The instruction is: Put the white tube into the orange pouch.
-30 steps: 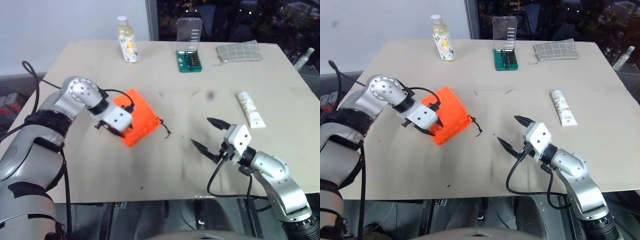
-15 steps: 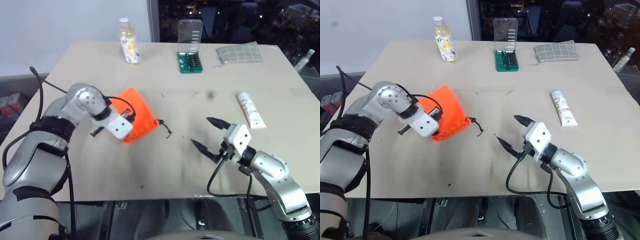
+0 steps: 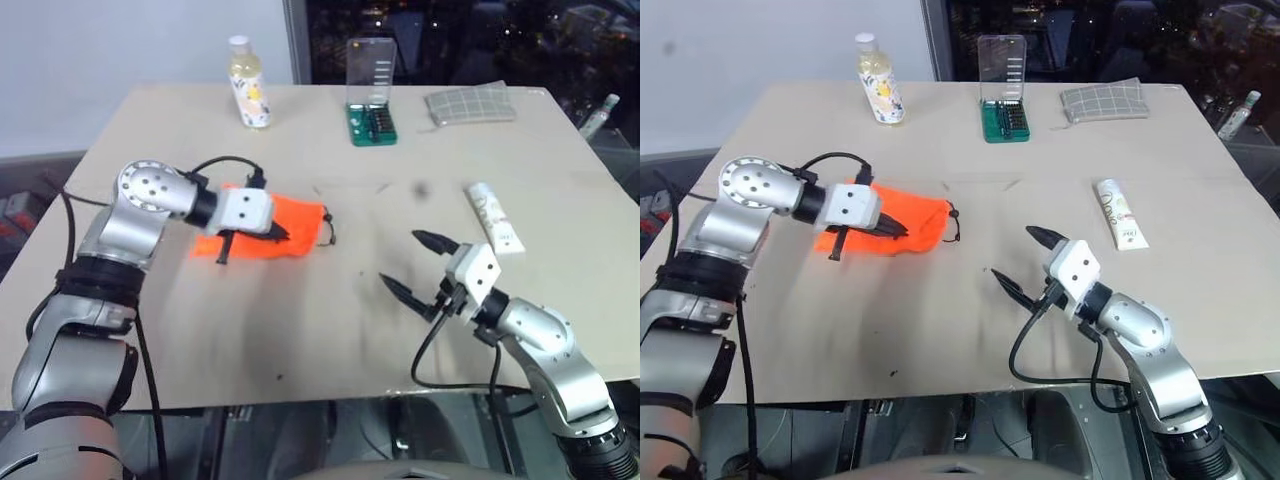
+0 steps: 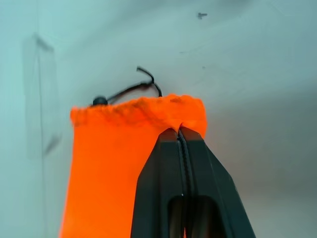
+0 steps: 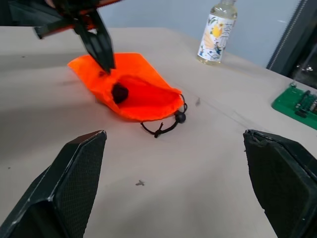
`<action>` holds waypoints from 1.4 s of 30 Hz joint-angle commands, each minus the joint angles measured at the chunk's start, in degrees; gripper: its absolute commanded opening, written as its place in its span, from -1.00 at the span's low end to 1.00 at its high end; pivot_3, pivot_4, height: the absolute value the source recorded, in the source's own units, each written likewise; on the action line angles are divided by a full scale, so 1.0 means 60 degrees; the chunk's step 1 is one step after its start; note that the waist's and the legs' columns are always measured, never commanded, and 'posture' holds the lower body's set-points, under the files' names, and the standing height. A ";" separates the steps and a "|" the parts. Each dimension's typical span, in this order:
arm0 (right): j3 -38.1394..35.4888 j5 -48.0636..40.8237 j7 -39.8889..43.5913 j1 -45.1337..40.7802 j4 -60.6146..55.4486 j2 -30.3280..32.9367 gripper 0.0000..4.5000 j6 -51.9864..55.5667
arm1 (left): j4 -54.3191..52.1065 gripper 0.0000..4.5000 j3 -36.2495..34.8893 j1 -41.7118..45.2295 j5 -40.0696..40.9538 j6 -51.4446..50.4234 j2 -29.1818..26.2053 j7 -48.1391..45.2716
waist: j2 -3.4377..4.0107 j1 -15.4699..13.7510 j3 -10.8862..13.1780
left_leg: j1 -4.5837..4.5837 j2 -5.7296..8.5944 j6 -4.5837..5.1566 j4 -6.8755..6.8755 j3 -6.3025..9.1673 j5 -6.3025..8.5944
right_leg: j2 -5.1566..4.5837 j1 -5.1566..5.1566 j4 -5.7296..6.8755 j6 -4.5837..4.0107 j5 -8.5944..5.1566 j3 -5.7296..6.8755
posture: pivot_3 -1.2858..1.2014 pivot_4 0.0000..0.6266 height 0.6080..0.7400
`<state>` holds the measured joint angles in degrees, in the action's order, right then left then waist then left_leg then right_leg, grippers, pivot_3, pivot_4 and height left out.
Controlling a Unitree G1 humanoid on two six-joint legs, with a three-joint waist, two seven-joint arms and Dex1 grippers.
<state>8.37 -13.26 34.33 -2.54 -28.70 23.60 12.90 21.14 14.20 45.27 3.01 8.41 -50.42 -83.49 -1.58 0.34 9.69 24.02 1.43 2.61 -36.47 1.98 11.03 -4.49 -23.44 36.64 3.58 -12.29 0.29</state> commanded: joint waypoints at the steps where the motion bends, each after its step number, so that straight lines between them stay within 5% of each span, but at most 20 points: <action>1: -0.0006 0.0025 -0.0031 -0.0136 -0.0138 -0.0072 1.00 -0.0260 | -0.1310 -1.00 -0.0615 -0.0429 0.0543 -0.1186 -0.0229 0.0218 | 0.0000 0.0009 0.0000 | 0.0000 0.0000 0.0000 0.0000 -0.0001 0.0000 | -0.0001 0.0000 0.0000 0.0000 -0.0001 0.0000 | 0.03 -0.52 1.00; 11: 0.0003 0.0898 -0.0752 -0.0555 0.0229 -0.0012 1.00 0.0645 | -0.3346 -1.00 -0.2160 -0.1775 0.2415 -0.4679 -0.0191 0.1128 | 0.0002 0.0050 0.0001 | -0.0009 -0.0004 -0.0001 0.0004 -0.0005 0.0000 | -0.0002 0.0000 -0.0002 -0.0005 -0.0004 -0.0007 | 0.03 -0.52 1.00; 18: -0.0442 0.1086 -0.0965 -0.1055 0.0781 0.0132 1.00 0.1009 | -0.3334 -1.00 -0.1992 -0.2395 0.1728 -0.4072 -0.0479 0.1505 | 0.0002 0.0005 0.0003 | -0.0014 -0.0003 -0.0002 0.0015 -0.0012 0.0000 | -0.0005 -0.0002 -0.0003 -0.0042 -0.0010 -0.0015 | 0.03 -0.52 1.00; 23: -0.0298 0.1065 -0.0882 -0.1035 0.0703 0.0060 1.00 0.0987 | -0.2748 -0.07 -0.1005 -0.1856 0.0451 -0.2563 -0.0351 0.1481 | 0.0003 -0.0041 0.0003 | -0.0014 0.0005 -0.0003 0.0023 -0.0018 0.0001 | -0.0010 -0.0001 -0.0013 -0.0044 -0.0009 -0.0020 | 0.03 -0.52 1.00; 38: -0.0327 0.0212 0.0015 -0.0330 -0.0707 0.0528 1.00 0.1091 | 0.1905 -0.07 0.1033 0.0745 -0.1708 0.1987 0.0677 0.0412 | 0.0000 -0.0055 0.0003 | -0.0007 0.0005 -0.0001 0.0021 -0.0027 0.0001 | -0.0006 -0.0002 -0.0020 -0.0007 -0.0002 -0.0023 | 0.03 -0.52 1.00; 42: -0.0396 0.0261 -0.0177 -0.0159 -0.0866 0.0535 1.00 0.1167 | 0.2325 -0.76 0.0978 0.0906 -0.1536 0.2088 0.1045 0.0181 | 0.0000 -0.0049 0.0003 | -0.0006 0.0003 -0.0001 0.0021 -0.0023 0.0001 | -0.0003 -0.0003 -0.0018 -0.0012 0.0006 -0.0022 | 0.03 -0.52 1.00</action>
<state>7.80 -11.29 34.00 -3.60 -30.91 26.55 19.90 34.67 20.86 48.93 -7.04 20.12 -44.31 -81.70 -1.58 0.05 9.71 23.98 1.45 2.60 -36.34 1.85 11.04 -4.51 -23.46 36.54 3.51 -12.26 0.16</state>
